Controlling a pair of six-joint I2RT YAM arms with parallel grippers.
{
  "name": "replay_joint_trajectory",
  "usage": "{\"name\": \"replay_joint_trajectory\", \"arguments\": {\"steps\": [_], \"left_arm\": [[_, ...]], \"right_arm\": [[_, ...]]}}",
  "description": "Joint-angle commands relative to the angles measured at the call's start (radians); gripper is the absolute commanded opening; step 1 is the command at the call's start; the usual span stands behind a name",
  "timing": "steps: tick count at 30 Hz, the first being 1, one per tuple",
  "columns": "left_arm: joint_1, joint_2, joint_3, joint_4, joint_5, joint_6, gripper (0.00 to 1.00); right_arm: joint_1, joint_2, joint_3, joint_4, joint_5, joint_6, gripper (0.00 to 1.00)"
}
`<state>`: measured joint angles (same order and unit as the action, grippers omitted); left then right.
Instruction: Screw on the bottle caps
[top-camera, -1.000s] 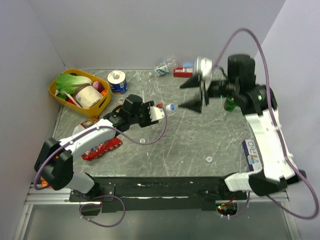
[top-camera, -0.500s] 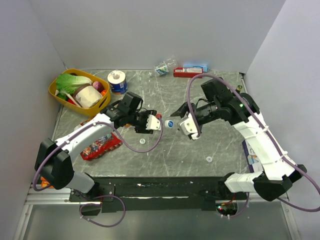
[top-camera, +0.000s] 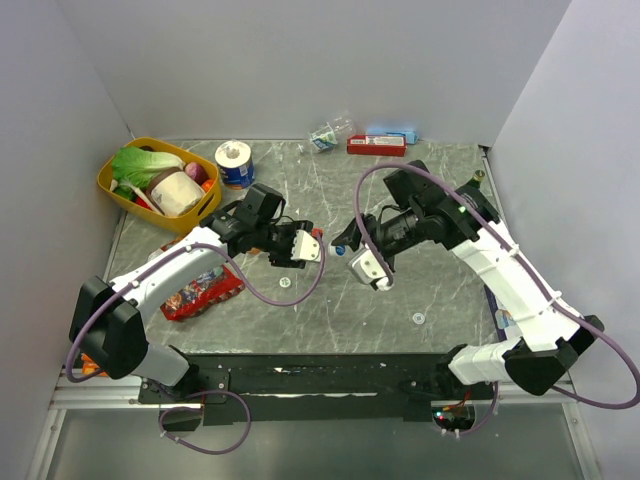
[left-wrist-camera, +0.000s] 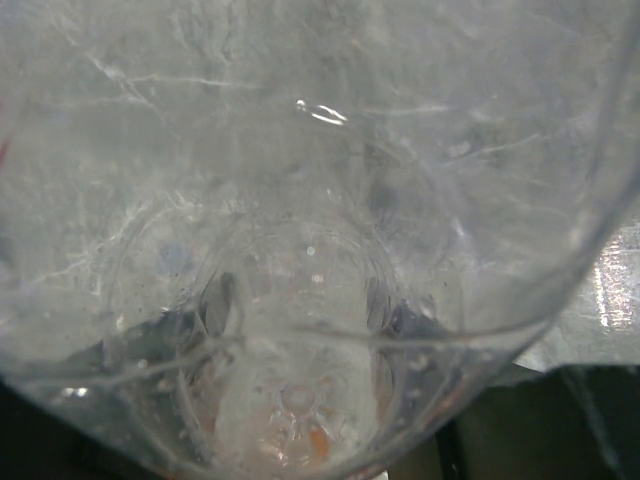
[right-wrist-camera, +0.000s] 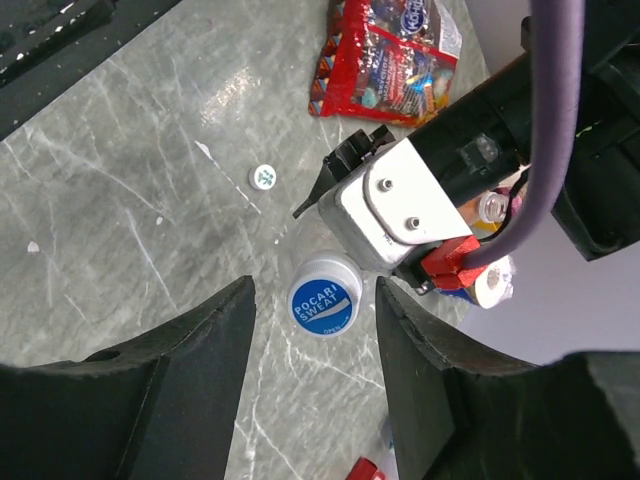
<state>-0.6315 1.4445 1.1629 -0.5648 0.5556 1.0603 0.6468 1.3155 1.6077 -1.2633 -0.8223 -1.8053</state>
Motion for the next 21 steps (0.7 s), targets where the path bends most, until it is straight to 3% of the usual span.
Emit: {"name": "replay_joint_trajectory", "arguments": {"steps": [1,8,15,21], "left_arm": [[0.003,-0.026,0.020,0.026,0.061,0.015,0.01],[0.004,-0.029,0.017,0.028,0.059,0.023,0.01],[0.006,-0.035,0.001,0.052,0.067,0.021,0.01],[0.007,-0.041,-0.009,0.074,0.066,0.006,0.01]], "right_arm": [[0.011,0.002,-0.015,0.024,-0.006,-0.012,0.57],[0.017,0.005,-0.038,0.080,0.006,0.012,0.47],[0.017,-0.021,-0.115,0.188,0.026,0.043,0.44],[0.011,-0.012,-0.112,0.260,0.058,0.161,0.22]]}}
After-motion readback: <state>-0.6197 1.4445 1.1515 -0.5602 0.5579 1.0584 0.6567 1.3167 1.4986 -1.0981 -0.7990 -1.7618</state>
